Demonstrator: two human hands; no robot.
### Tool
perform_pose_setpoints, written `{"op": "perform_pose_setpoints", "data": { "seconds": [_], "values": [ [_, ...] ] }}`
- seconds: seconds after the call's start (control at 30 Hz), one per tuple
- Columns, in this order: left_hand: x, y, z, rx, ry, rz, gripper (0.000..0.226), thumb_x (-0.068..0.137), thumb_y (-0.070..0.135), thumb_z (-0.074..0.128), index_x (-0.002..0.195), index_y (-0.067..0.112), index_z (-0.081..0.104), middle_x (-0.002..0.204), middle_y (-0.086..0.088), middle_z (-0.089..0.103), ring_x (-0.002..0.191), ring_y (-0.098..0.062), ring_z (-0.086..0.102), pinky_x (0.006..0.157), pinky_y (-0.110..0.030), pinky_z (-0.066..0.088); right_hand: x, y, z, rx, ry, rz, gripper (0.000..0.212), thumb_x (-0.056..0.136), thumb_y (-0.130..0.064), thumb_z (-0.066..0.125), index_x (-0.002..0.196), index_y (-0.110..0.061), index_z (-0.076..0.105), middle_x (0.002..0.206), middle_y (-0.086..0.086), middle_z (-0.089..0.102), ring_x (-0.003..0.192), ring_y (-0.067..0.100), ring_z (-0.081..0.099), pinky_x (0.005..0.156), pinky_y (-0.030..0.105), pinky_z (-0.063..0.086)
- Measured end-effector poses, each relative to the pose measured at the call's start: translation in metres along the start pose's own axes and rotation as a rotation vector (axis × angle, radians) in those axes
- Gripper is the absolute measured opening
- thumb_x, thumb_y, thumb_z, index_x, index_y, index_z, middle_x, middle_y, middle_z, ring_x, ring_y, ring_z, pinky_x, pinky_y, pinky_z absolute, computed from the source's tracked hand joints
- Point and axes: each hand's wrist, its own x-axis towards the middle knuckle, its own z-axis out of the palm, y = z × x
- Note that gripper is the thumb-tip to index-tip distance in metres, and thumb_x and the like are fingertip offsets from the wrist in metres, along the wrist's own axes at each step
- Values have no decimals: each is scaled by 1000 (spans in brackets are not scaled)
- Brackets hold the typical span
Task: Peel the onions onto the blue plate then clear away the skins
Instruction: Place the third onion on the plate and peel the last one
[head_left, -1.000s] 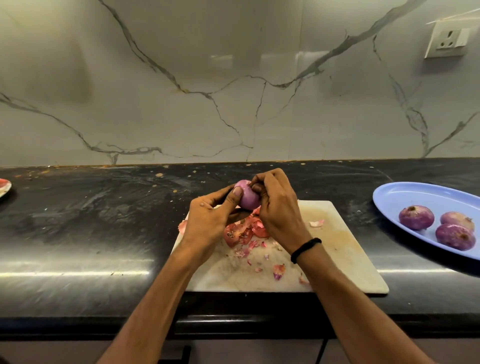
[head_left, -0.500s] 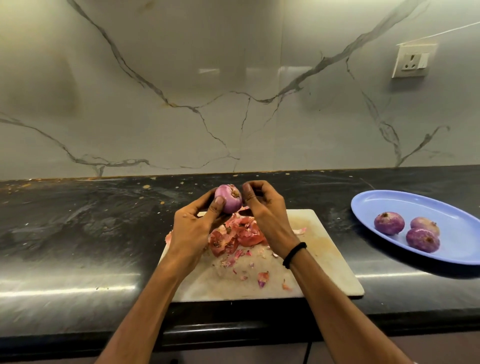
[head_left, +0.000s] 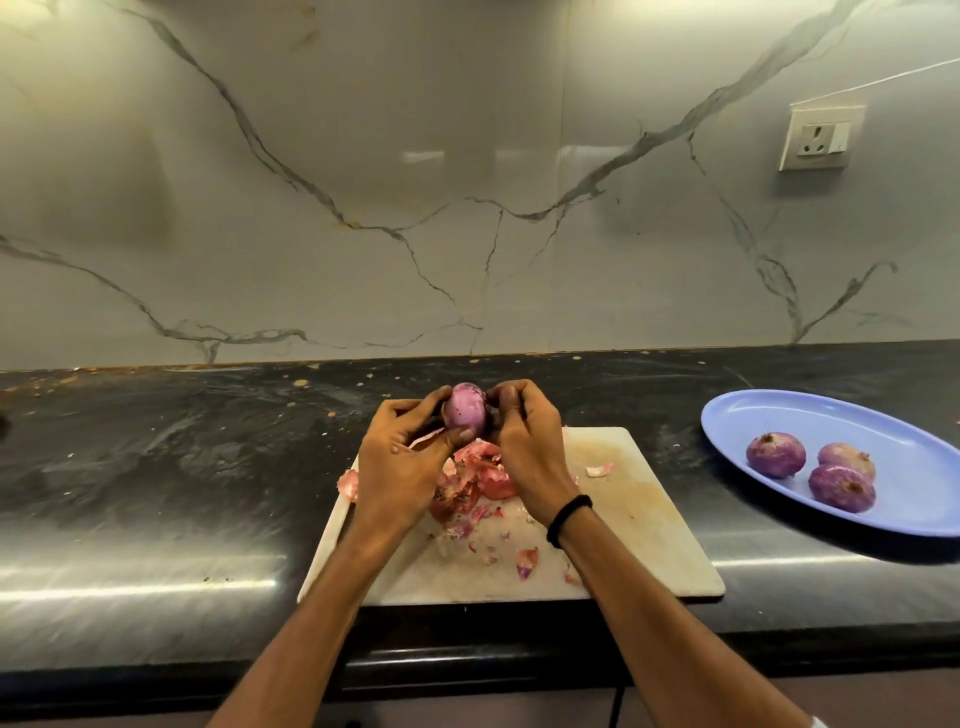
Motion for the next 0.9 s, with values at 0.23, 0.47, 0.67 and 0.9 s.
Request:
{"op": "perform_pose_setpoints", "data": {
  "seconds": [0.23, 0.47, 0.67, 0.9],
  "values": [
    [0, -4, -3, 139, 85, 152, 53, 78, 10, 82, 127, 18, 64, 113, 3, 65, 104, -3, 66, 90, -15, 52, 1, -5, 5, 446, -153, 156, 41, 96, -40, 49, 111, -7, 68, 109, 17, 71, 102, 32, 69, 83, 40, 60],
    [1, 0, -6, 108, 112, 132, 36, 79, 21, 80, 114, 13, 74, 109, 4, 71, 101, -5, 68, 88, -21, 56, 3, -8, 2, 550, -154, 151, 30, 105, -22, 39, 108, -9, 66, 105, 10, 72, 100, 24, 70, 77, 36, 61],
    [1, 0, -4, 125, 133, 160, 32, 84, 25, 76, 113, 15, 74, 109, 3, 70, 100, -7, 68, 85, -17, 55, 2, -7, 2, 459, -161, 97, 28, 104, -20, 42, 113, -8, 66, 109, 9, 71, 102, 25, 70, 83, 39, 61],
    [2, -4, -4, 241, 125, 197, 28, 86, 21, 75, 113, 13, 74, 104, 4, 70, 95, -2, 67, 83, -10, 51, 4, 0, 3, 315, -134, 64, 28, 103, -15, 48, 122, -2, 64, 117, 14, 68, 108, 27, 67, 93, 49, 56]
  ]
}}
